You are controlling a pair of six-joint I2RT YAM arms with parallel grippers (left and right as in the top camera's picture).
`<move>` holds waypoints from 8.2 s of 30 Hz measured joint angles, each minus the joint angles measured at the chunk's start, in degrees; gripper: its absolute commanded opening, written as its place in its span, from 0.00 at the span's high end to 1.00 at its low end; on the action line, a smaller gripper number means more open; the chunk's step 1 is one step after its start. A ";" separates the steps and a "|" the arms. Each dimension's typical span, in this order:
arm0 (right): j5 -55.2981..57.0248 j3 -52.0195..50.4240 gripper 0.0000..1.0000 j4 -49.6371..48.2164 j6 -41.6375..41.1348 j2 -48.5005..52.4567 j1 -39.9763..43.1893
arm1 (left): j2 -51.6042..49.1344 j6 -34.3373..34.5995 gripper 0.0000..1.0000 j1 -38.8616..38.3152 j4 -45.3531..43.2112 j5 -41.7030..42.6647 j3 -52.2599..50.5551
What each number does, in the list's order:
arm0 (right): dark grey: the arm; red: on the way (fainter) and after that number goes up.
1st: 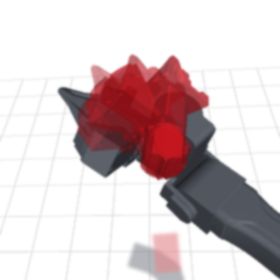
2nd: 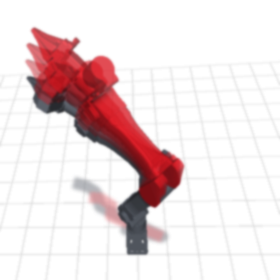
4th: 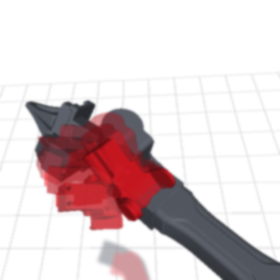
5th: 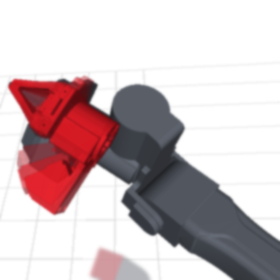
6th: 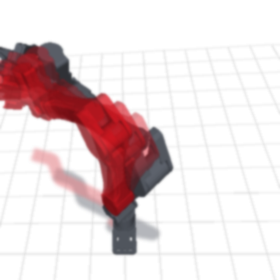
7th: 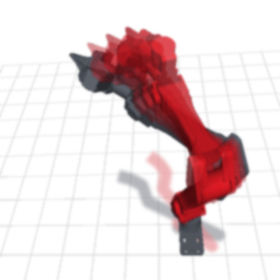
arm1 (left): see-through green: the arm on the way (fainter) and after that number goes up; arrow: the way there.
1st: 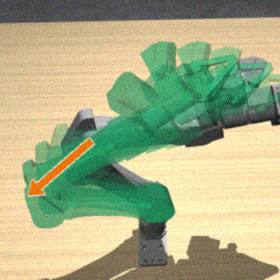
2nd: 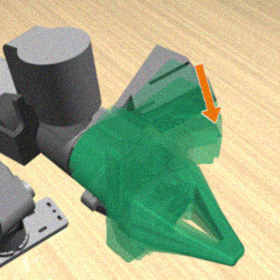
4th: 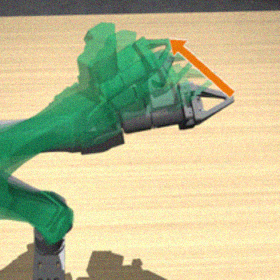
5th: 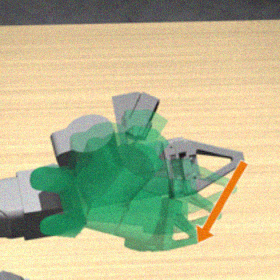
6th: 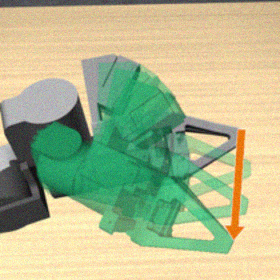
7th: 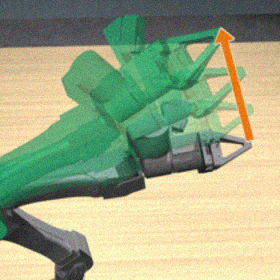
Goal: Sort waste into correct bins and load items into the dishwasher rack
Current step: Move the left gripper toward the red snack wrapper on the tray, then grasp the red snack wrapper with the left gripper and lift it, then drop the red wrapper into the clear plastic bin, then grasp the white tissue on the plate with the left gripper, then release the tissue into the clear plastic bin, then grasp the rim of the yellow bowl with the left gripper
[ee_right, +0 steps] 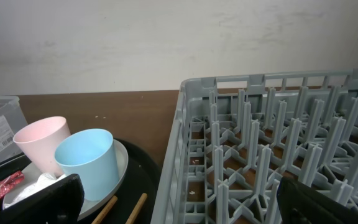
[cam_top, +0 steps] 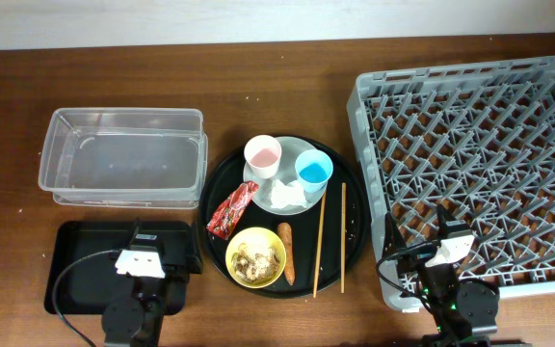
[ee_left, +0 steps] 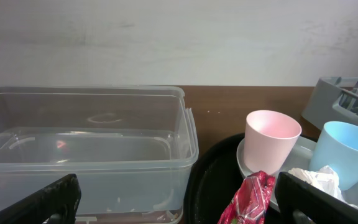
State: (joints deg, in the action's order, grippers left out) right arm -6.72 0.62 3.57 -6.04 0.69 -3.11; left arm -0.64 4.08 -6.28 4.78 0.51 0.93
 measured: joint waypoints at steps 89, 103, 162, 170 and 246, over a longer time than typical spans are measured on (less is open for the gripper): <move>0.02 0.00 0.01 0.04 0.00 0.37 0.00 | -87.32 8.52 0.59 -17.55 43.67 -1.57 62.14; 0.02 0.00 0.02 0.04 -0.02 0.37 0.00 | -103.14 7.48 0.69 -17.55 36.52 -2.25 61.94; 0.02 0.00 0.02 0.02 0.02 0.37 0.00 | -82.51 14.01 0.57 -24.96 32.48 7.19 63.12; 0.02 0.00 0.02 0.02 0.02 0.37 0.00 | -82.51 19.63 0.57 -28.30 21.44 0.20 55.49; 0.04 0.00 0.02 0.04 0.02 0.42 0.00 | -63.01 19.30 0.96 -23.32 45.07 9.86 54.36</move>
State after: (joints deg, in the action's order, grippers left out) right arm -6.68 0.62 3.62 -6.02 1.10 -3.11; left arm -63.66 23.38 -29.61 49.84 10.37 55.29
